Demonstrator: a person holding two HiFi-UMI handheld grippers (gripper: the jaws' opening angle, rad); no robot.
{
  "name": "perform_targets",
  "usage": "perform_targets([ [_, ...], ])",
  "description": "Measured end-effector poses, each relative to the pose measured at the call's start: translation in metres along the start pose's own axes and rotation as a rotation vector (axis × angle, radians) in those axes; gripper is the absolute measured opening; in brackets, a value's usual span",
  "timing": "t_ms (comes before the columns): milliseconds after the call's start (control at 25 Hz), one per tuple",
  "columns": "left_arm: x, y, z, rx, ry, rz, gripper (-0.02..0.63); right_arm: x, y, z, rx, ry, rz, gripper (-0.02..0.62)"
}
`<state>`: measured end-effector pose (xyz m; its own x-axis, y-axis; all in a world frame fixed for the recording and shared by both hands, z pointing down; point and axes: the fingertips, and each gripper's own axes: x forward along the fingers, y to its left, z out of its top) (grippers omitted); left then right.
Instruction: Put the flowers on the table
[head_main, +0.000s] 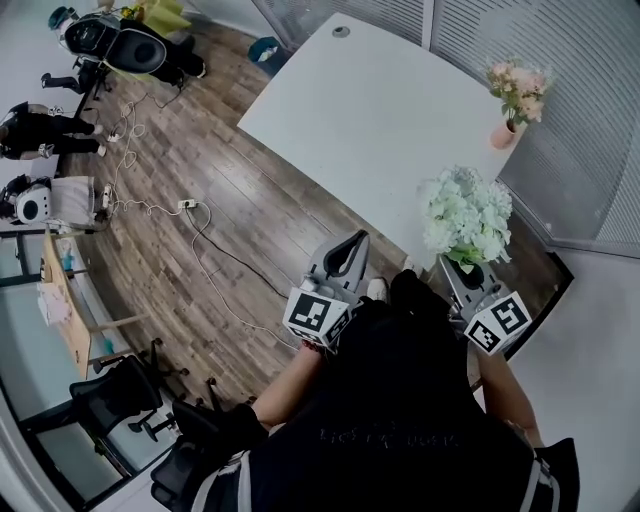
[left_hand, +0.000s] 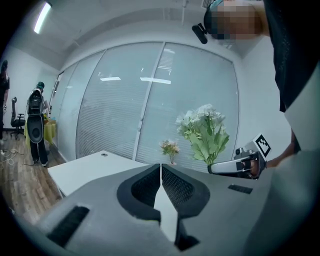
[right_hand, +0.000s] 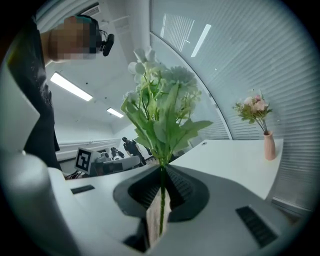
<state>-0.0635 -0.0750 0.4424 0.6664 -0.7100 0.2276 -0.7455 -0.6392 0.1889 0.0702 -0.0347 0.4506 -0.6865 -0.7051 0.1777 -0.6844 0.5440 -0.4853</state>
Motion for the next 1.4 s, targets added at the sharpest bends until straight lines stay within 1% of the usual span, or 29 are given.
perform_targets([
  [120, 0.018, -0.001, 0.006, -0.007, -0.014, 0.017, 0.023, 0.003, -0.020, 0.006, 0.027, 0.008, 0.026, 0.043],
  [200, 0.025, -0.001, 0.005, -0.008, -0.008, 0.023, 0.023, 0.006, -0.030, 0.008, 0.003, 0.027, 0.031, 0.043],
  [320, 0.035, 0.002, -0.004, 0.004, 0.025, 0.027, 0.023, 0.012, -0.043, 0.010, -0.015, 0.051, 0.033, 0.043],
  [400, 0.039, 0.005, -0.010, -0.004, 0.045, 0.030, 0.023, 0.018, -0.052, 0.008, -0.022, 0.072, 0.006, 0.043],
  [520, 0.046, 0.010, -0.010, -0.020, 0.057, 0.027, 0.023, 0.028, -0.069, 0.003, -0.069, 0.116, -0.059, 0.043],
  [560, 0.048, 0.011, -0.009, -0.020, 0.059, 0.023, 0.023, 0.031, -0.072, 0.001, -0.068, 0.131, -0.070, 0.043],
  [680, 0.057, 0.016, -0.008, -0.018, 0.062, 0.016, 0.023, 0.041, -0.084, -0.004, -0.043, 0.167, -0.095, 0.043],
  [880, 0.069, 0.025, -0.010, -0.013, 0.078, -0.006, 0.023, 0.058, -0.106, -0.011, -0.037, 0.209, -0.134, 0.043],
  [1240, 0.075, 0.036, -0.033, -0.026, 0.133, -0.024, 0.023, 0.075, -0.139, -0.050, -0.012, 0.313, -0.203, 0.043],
  [1400, 0.077, 0.037, -0.040, -0.035, 0.146, -0.038, 0.023, 0.085, -0.148, -0.072, -0.030, 0.384, -0.219, 0.043],
])
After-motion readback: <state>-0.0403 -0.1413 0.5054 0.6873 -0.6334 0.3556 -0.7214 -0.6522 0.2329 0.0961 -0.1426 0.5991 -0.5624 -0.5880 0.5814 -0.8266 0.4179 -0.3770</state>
